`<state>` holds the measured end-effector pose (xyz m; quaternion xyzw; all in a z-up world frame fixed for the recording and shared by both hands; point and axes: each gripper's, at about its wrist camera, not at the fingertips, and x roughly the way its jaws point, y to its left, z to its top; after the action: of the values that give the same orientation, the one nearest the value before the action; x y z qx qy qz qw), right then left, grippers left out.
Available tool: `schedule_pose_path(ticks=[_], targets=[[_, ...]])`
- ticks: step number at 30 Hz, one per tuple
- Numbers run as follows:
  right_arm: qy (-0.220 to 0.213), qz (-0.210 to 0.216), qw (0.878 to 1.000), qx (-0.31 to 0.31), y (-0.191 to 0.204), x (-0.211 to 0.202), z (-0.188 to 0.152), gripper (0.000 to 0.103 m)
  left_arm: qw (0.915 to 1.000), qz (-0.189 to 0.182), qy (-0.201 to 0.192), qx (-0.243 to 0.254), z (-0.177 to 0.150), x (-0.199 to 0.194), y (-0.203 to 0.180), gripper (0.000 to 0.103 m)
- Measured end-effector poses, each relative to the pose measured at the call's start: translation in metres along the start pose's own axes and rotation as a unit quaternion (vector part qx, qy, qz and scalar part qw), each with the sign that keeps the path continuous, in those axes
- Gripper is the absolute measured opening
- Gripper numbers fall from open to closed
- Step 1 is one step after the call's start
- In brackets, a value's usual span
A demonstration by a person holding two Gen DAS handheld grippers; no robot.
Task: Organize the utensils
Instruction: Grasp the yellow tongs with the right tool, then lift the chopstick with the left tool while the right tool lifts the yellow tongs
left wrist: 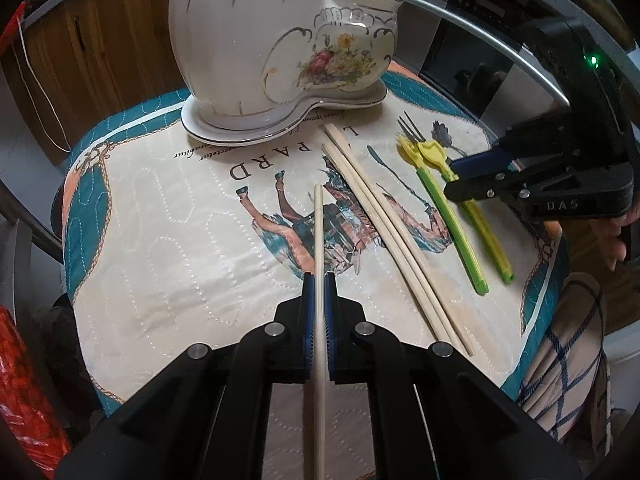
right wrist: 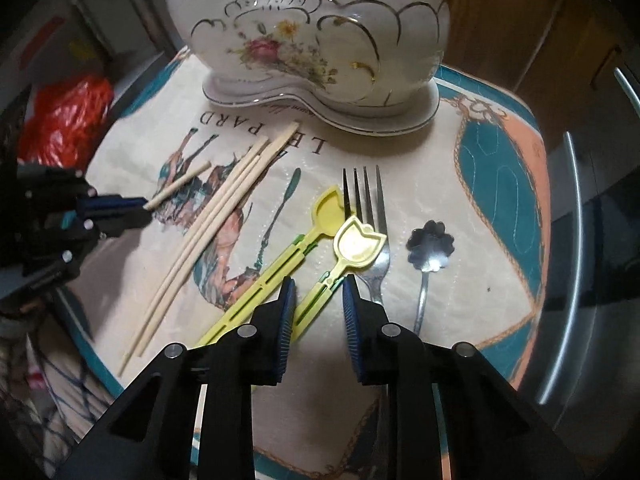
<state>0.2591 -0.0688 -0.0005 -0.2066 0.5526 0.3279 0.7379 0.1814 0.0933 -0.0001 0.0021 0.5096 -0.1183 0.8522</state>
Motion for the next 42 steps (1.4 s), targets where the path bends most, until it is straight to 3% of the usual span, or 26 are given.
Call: schedule_pose_path(ticks=[3,11,19,25,30,33,34,37,42], targets=[[0.023,-0.013,1.000,-0.017,-0.002,0.000,0.001,0.011,0.9998,-0.001,0.019,0.011,0.005,0.002,0.000,0.005],[0.082,-0.048,0.992,-0.077,0.012,0.009,0.006,0.011,0.9944,0.007,0.087,0.059,0.026,0.011,-0.008,0.005],[0.107,-0.077,0.984,-0.121,0.023,0.007,-0.001,0.011,0.9782,0.022,0.167,0.122,0.033,0.014,-0.018,0.007],[0.122,-0.086,0.979,-0.142,0.037,0.007,0.002,0.011,0.9655,0.050,0.202,0.157,0.027,0.014,-0.031,0.027],[0.114,-0.085,0.979,-0.146,0.040,0.004,0.001,0.011,0.9663,0.047,0.199,0.156,0.025,0.014,-0.033,0.025],[0.094,-0.073,0.984,-0.134,0.035,-0.001,-0.004,0.011,0.9700,0.037,0.184,0.154,0.022,0.011,-0.033,0.005],[0.088,-0.068,0.985,-0.129,0.030,-0.001,-0.005,0.011,0.9719,0.036,0.177,0.151,0.019,0.011,-0.029,0.005],[0.057,-0.045,0.992,-0.107,0.022,-0.013,-0.010,0.010,0.9834,0.023,0.133,0.121,0.016,0.005,-0.022,0.004],[-0.009,-0.010,0.997,-0.077,0.004,-0.042,-0.013,0.010,0.9950,0.001,0.053,0.084,0.011,-0.020,-0.008,0.004]])
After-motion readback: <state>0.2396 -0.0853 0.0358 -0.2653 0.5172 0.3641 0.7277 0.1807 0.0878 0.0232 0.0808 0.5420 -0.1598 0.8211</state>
